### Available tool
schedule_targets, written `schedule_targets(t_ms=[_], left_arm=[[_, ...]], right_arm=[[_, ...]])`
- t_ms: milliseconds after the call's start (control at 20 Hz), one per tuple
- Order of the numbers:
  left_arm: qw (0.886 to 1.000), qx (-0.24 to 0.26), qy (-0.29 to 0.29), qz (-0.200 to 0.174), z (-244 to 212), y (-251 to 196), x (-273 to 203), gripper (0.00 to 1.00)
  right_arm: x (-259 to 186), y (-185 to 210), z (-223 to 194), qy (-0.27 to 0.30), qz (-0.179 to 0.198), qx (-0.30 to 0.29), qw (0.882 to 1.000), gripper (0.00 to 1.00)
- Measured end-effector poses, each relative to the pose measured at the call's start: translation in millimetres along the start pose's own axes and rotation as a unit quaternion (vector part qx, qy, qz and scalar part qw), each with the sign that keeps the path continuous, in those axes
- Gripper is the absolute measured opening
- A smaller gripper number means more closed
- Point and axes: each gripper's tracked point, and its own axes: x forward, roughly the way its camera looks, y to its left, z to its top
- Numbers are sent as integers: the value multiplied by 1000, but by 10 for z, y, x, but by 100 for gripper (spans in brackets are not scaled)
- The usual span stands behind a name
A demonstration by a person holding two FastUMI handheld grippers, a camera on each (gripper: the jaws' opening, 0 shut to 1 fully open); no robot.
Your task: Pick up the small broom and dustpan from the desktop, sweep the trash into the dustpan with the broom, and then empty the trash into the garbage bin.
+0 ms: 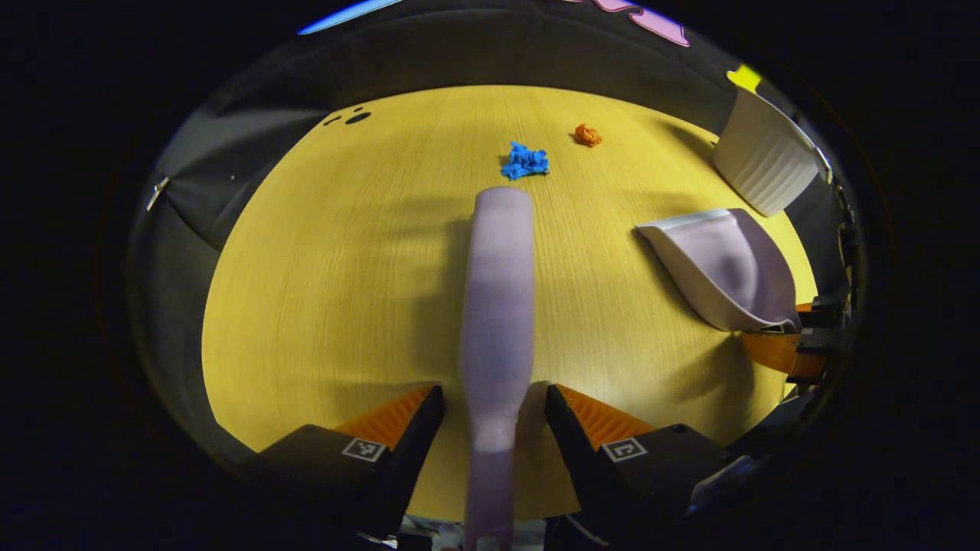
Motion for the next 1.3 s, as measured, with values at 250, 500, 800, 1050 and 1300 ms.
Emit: schedule_targets(t_ms=[250, 500, 800, 1050, 1300], left_arm=[[1000, 1, -11, 0, 63, -79, 40, 66], [999, -10, -32, 3, 101, -68, 45, 31], [999, -29, -34, 14, 175, 26, 16, 24], [998, -26, -46, 25, 519, 254, -54, 24], [997, 43, -47, 34, 1060, 438, 97, 26]], right_arm=[[23, -122, -7, 12, -8, 19, 1000, 43], [49, -117, 10, 23, 5, 7, 1000, 38], [2, -135, 8, 33, 41, 1, 999, 35], [-48, -173, 76, 24, 52, -52, 997, 35], [-65, -240, 204, 26, 68, -85, 994, 34]])
